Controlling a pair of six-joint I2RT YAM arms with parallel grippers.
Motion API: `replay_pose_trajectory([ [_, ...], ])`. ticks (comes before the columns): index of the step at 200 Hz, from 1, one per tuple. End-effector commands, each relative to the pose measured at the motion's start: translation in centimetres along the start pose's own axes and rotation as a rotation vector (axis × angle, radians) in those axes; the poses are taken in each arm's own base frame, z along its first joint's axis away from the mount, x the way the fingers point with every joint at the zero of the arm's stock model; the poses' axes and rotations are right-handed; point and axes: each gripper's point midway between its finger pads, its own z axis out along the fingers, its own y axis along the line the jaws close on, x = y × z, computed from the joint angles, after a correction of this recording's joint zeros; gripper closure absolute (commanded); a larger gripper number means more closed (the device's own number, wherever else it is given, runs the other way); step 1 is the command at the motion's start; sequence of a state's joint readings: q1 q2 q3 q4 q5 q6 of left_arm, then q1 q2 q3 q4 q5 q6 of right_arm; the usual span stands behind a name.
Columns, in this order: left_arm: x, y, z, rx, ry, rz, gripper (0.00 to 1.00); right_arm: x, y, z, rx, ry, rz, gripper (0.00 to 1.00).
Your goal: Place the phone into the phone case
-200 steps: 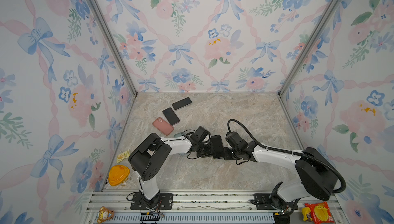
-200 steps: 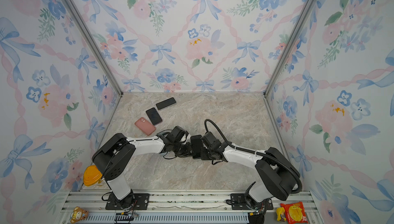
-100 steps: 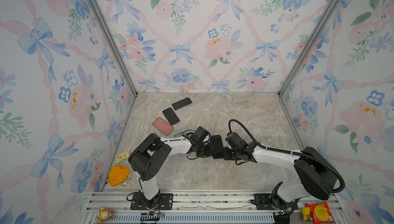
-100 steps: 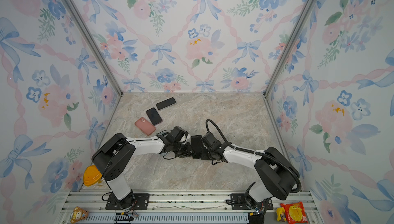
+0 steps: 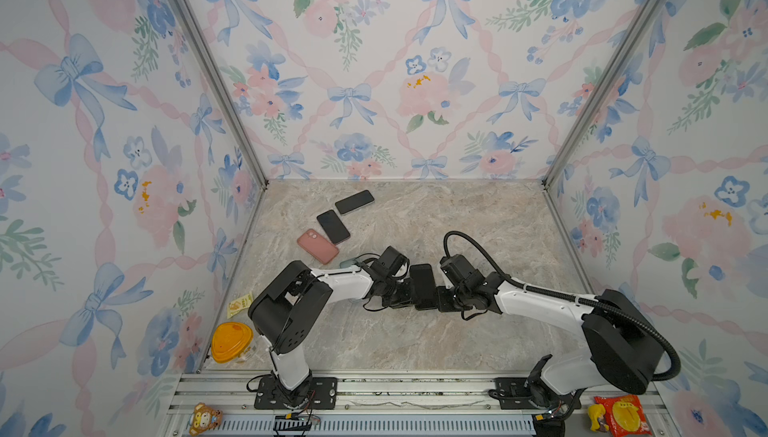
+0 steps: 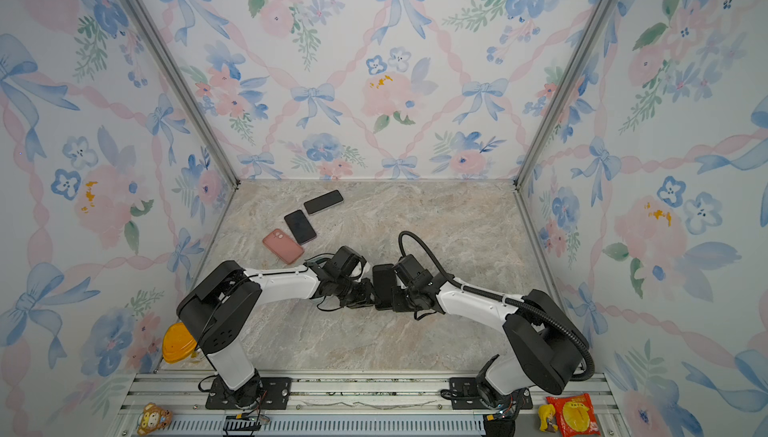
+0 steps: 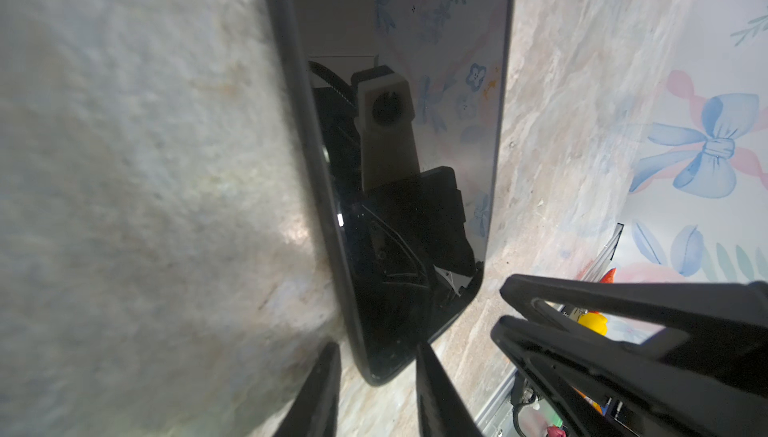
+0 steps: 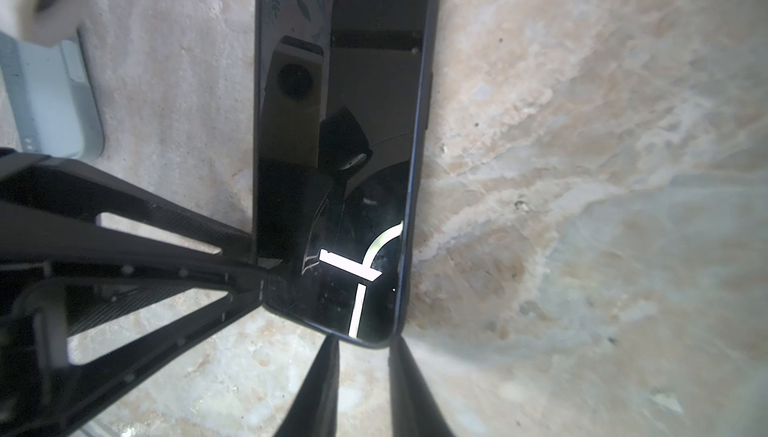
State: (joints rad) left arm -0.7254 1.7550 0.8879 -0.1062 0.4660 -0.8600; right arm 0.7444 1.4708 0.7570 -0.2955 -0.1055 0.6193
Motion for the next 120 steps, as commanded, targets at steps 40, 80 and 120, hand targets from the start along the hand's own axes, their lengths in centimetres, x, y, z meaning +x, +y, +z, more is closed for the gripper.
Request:
replay_pose_trajectory([
  [40, 0.5, 0.5, 0.0, -0.023, 0.04, -0.051, 0.64, 0.0, -0.8, 1.2, -0.034, 0.029, 0.035, 0.71],
  [80, 0.7, 1.1, 0.4, -0.04, 0.047, -0.055, 0.65, 0.4, -2.0, 1.3, -0.016, 0.03, 0.041, 0.7],
  [120, 0.8, 1.2, 0.8, -0.05, 0.047, -0.048, 0.66, 0.8, -2.1, 2.1, -0.032, 0.043, 0.057, 0.69],
])
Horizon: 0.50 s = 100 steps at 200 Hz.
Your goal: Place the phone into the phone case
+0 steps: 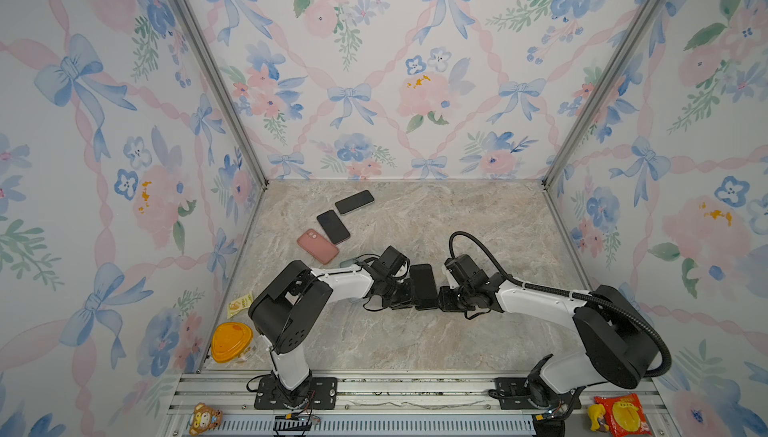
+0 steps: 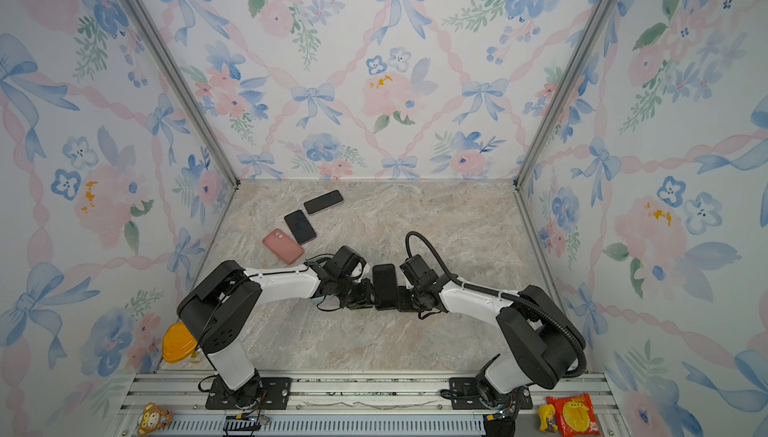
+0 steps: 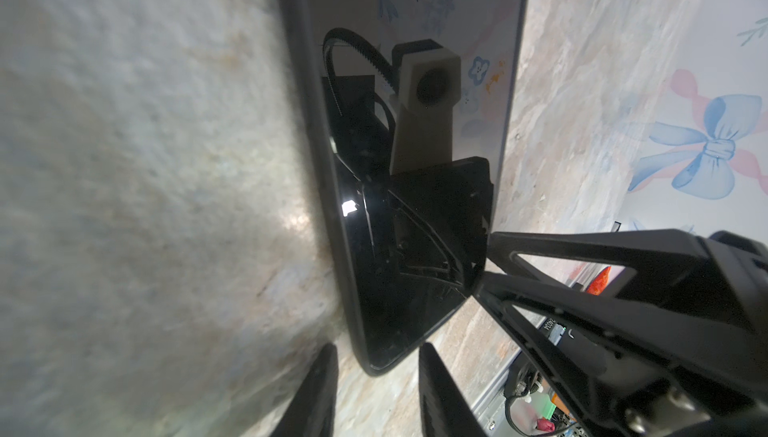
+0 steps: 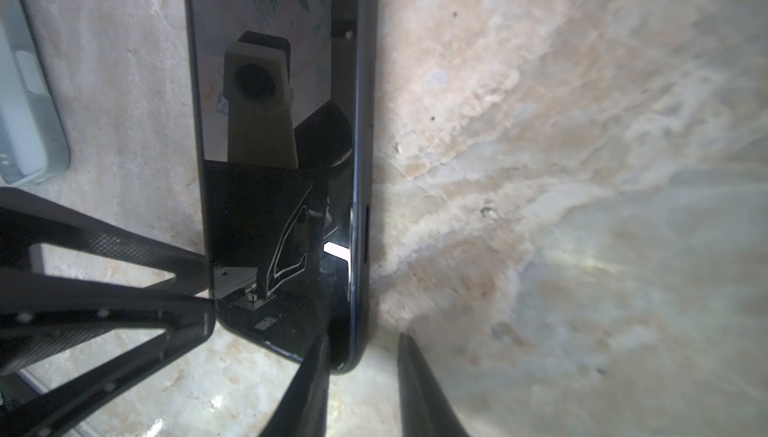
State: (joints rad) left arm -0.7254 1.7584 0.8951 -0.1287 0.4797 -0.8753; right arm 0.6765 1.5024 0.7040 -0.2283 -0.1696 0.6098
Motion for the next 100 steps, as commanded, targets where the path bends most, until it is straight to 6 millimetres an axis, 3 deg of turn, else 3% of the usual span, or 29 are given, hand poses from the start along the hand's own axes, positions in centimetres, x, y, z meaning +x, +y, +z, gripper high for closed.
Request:
replay_pose_trajectory([
  [1, 0.44, 1.26, 0.8, -0.048, 0.026, -0.026, 0.66, 0.4, -0.35, 0.9, -0.012, 0.017, 0.005, 0.69],
  [100, 0.31, 1.11, 1.77, -0.024, 0.035, -0.027, 0.72, 0.86, 0.13, 1.6, -0.045, 0.029, 0.01, 0.75],
])
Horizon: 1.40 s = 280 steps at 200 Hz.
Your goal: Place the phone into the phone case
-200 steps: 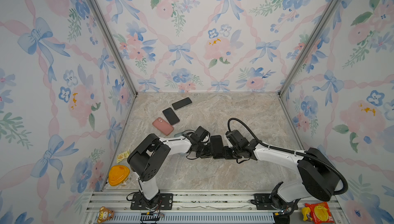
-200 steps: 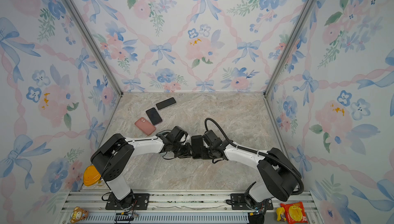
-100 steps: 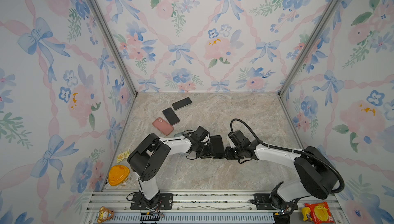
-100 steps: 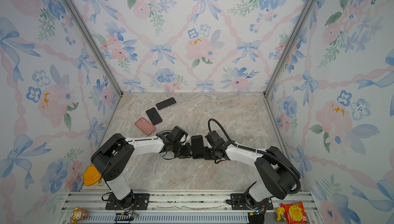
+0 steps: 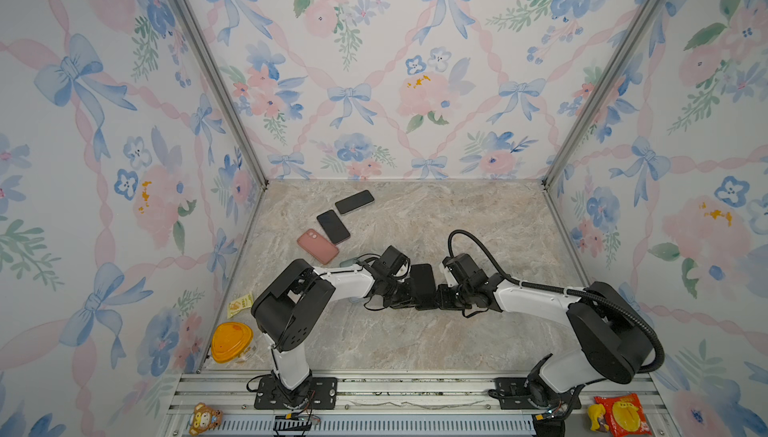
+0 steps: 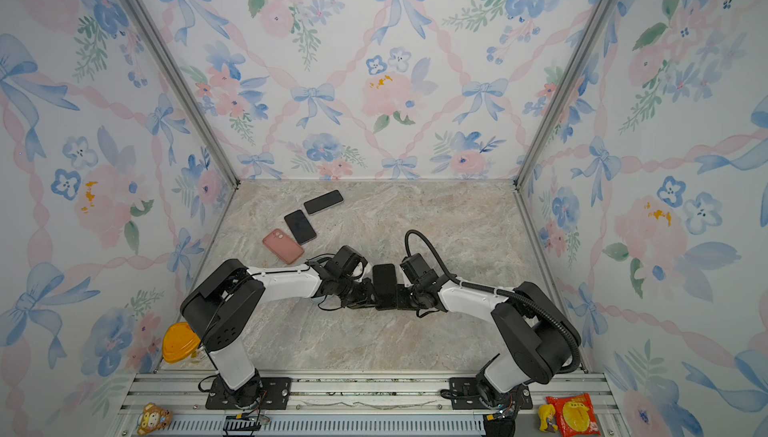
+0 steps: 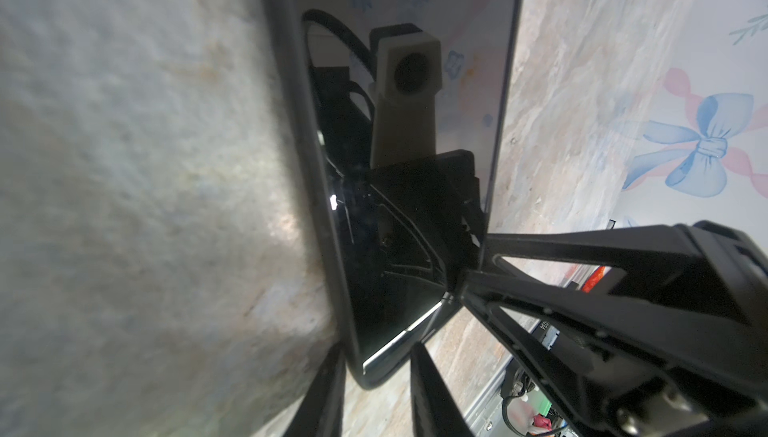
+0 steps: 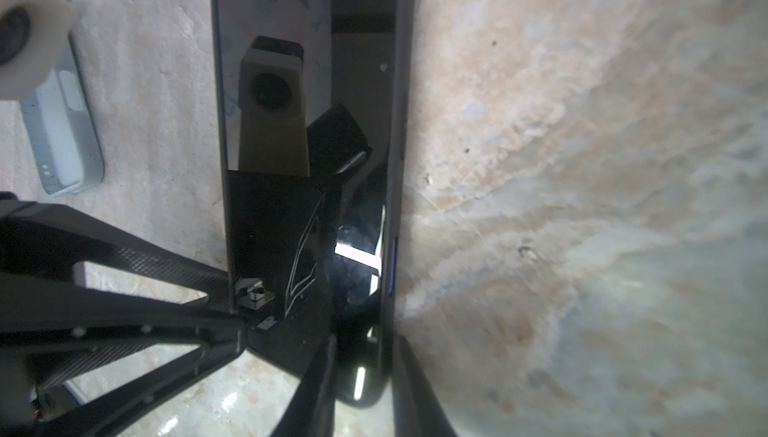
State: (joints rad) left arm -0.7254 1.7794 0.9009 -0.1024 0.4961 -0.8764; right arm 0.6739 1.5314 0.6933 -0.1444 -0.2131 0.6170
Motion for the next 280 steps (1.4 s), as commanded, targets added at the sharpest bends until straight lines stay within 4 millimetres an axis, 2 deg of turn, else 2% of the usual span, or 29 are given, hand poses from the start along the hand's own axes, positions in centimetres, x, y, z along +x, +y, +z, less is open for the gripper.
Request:
replay_pose_trajectory([
  [1, 0.5, 1.4, 1.3, -0.043, 0.03, -0.031, 0.72, 1.3, -0.9, 0.8, 0.014, 0.041, 0.009, 0.75],
  [64, 0.6, 1.4, 1.4, -0.042, 0.032, -0.03, 0.75, 1.5, -0.7, 1.1, 0.016, 0.046, 0.033, 0.79],
  [93, 0.5, 1.4, 1.2, -0.044, 0.023, -0.026, 0.78, 1.0, -0.7, 0.2, 0.038, 0.032, 0.022, 0.78],
  [117, 0.1, 1.5, 0.0, -0.083, -0.023, -0.017, 0.78, 0.2, -1.6, -2.0, 0.158, 0.003, 0.028, 0.68],
  [143, -0.6, 1.8, -1.4, -0.137, -0.068, 0.004, 0.76, -1.5, -0.5, -4.4, 0.272, -0.094, -0.021, 0.55],
  [179, -0.7, 2.4, -3.1, -0.196, -0.107, 0.025, 0.72, -3.5, 0.8, -5.5, 0.412, -0.161, -0.111, 0.44],
  [204, -0.9, 3.4, -4.7, -0.244, -0.134, 0.039, 0.66, -4.4, 1.9, -4.8, 0.419, -0.154, -0.132, 0.36],
  [235, -1.2, 4.6, -6.3, -0.271, -0.168, 0.036, 0.6, -4.6, 2.7, -3.1, 0.41, -0.107, -0.142, 0.3],
  [280, -1.0, 5.6, -7.0, -0.282, -0.181, 0.03, 0.49, -4.6, 3.0, -0.8, 0.402, -0.053, -0.138, 0.2],
])
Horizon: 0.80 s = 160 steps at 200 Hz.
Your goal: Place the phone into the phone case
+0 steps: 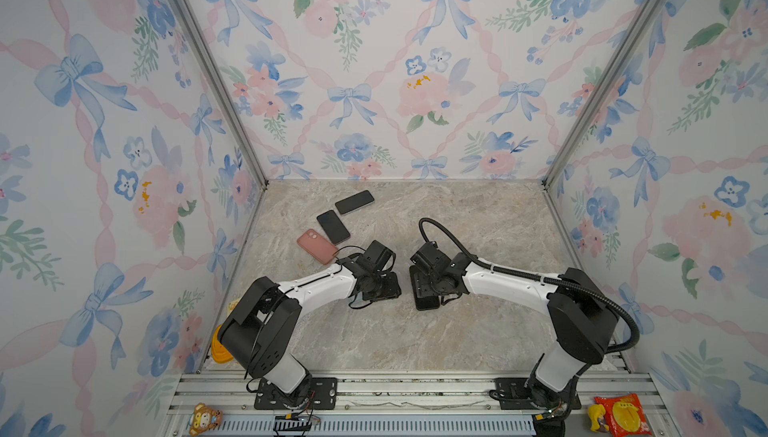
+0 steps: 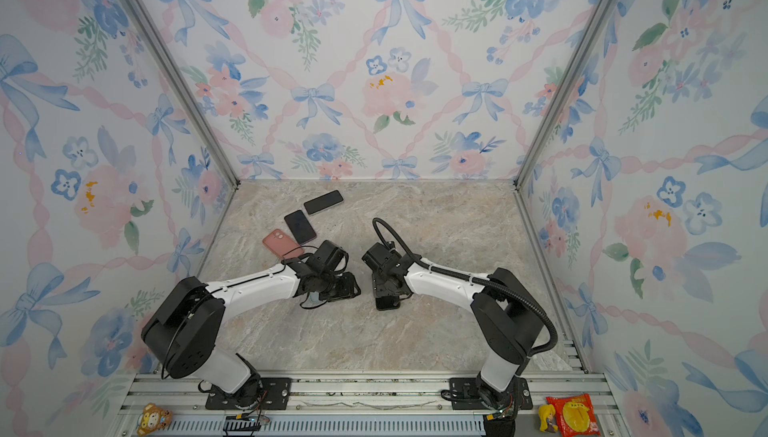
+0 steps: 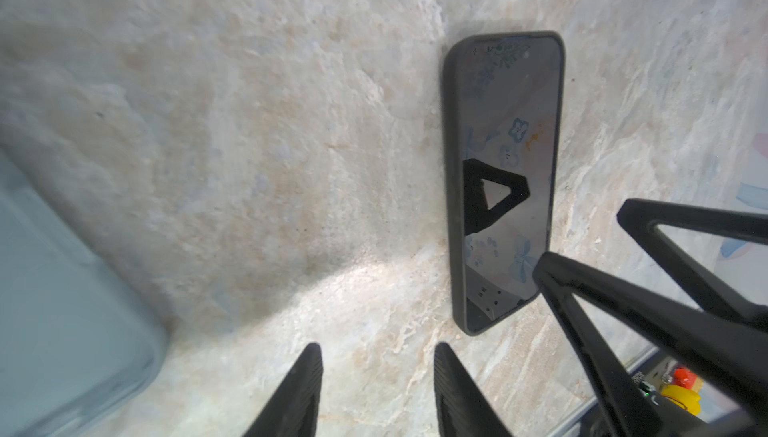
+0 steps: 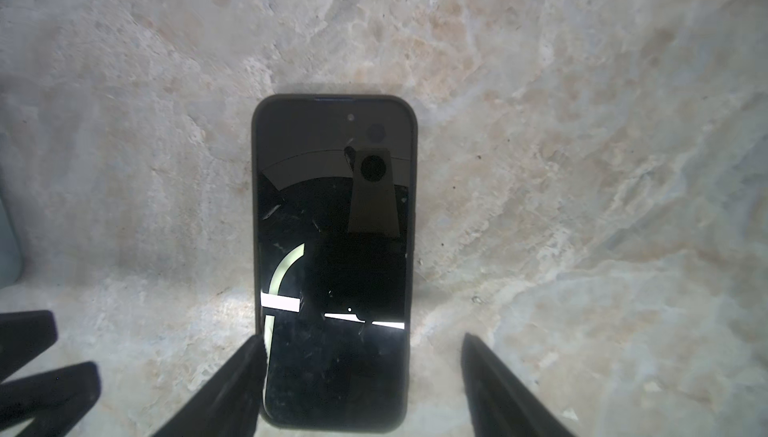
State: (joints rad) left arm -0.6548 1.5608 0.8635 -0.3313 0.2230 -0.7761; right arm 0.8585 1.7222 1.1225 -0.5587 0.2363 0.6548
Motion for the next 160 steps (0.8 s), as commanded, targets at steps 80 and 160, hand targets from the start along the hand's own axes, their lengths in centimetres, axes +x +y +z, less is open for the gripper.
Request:
replay_pose_trajectory([
  [80, 0.9, 2.1, -0.1, -0.057, 0.013, 0.005, 0.3, -0.1, 1.2, 1.7, -0.022, 0.073, 0.011, 0.06],
  [160, 0.8, 2.3, -0.2, -0.063, 0.006, 0.003, 0.23, 0.1, 1.4, 3.2, -0.014, 0.118, 0.016, 0.09],
])
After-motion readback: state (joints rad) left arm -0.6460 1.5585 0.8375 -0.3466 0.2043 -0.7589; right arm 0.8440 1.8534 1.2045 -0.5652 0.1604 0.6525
